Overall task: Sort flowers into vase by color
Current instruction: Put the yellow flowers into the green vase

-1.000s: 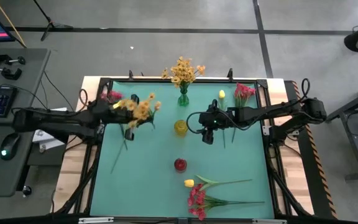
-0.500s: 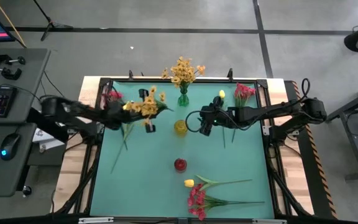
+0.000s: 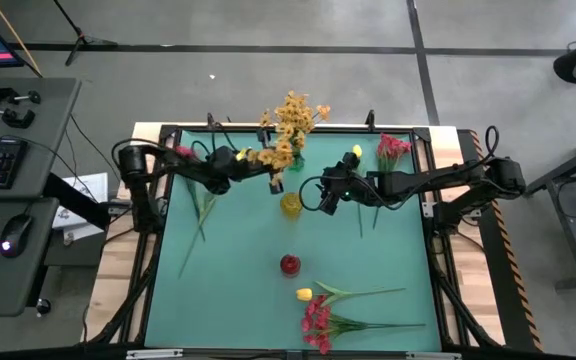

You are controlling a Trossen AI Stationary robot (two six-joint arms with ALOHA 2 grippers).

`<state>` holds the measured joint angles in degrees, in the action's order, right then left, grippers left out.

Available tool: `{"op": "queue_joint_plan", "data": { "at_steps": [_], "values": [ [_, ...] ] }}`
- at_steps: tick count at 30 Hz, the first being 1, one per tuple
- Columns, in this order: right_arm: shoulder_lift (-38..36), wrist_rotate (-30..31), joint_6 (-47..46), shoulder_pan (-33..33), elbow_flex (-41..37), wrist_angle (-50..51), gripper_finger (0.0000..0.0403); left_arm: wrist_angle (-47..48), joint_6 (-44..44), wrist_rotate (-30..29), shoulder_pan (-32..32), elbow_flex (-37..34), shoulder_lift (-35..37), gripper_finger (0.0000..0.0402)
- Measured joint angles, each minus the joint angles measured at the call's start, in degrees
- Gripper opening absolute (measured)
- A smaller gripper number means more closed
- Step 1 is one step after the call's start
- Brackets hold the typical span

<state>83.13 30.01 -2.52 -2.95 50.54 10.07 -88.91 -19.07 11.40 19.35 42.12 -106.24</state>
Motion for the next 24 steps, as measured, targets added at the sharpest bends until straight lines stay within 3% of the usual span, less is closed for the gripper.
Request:
{"op": "queue_joint_plan", "data": {
  "at_steps": [12,24],
  "values": [
    [0.0,0.0,0.0,0.0,0.0,-0.5,0.0229,1.9,-10.5,-11.2,0.4,0.1,-0.3,0.0003],
    [0.0,-0.1,-0.1,0.0,0.0,-0.5,0.0229,5.4,-11.0,-14.6,1.3,0.1,-0.2,0.0003]
  ]
}}
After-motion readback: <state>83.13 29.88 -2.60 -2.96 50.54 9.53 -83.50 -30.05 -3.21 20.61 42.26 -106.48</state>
